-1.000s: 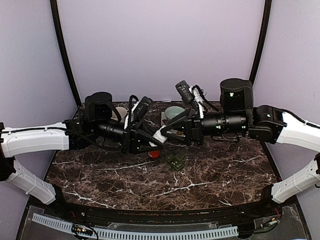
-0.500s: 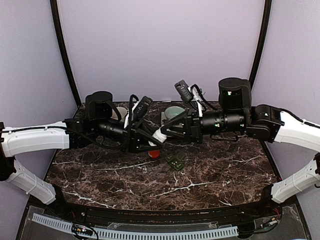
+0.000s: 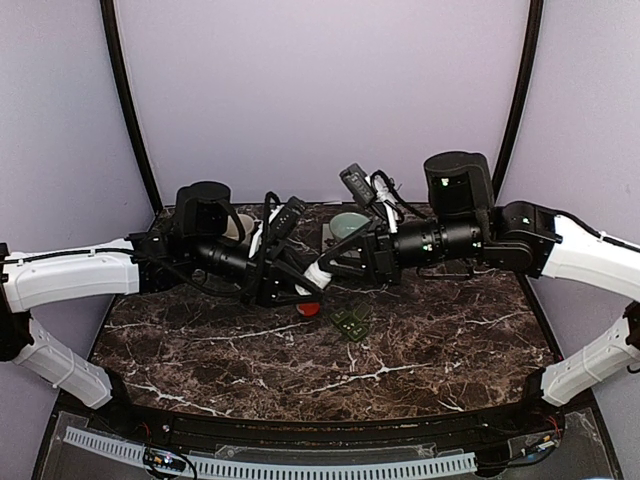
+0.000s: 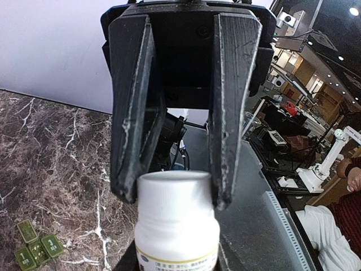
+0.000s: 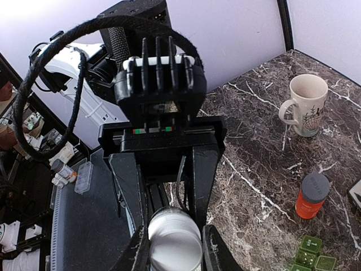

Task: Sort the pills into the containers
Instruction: Screw the lid of the pill bottle onto the pill bottle.

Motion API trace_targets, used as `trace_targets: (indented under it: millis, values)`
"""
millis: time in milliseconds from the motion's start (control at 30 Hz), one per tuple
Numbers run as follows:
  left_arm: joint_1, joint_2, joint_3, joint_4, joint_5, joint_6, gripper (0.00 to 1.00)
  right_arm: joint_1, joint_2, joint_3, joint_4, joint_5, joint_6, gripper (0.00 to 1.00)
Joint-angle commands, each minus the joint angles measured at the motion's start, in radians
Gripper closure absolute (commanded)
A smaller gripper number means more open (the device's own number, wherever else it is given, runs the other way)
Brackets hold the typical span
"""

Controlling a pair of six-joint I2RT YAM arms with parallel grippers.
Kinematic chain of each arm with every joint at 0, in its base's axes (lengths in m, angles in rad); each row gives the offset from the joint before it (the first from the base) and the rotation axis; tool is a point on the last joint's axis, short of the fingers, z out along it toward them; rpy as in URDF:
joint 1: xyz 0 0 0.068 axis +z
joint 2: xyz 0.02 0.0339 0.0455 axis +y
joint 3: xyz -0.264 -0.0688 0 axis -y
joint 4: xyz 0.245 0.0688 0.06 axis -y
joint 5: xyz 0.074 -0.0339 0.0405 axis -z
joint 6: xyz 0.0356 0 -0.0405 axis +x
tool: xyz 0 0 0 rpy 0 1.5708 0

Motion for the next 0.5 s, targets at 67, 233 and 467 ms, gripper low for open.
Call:
trace_targets:
  millis: [67, 233, 467]
  values:
    - [-0.011, -0.023, 0.046, 0.018, -0.129, 0.043, 1.00, 0.036, 0.066, 0.039, 0.002, 0.067, 0.038, 1.00]
    - [-0.013, -0.038, 0.046, 0.008, -0.238, 0.061, 1.00, 0.054, 0.112, 0.075, -0.026, 0.133, 0.075, 1.00]
    - [-0.030, -0.081, 0.023, 0.033, -0.453, 0.079, 1.00, 0.071, 0.167, 0.133, -0.084, 0.245, 0.133, 1.00]
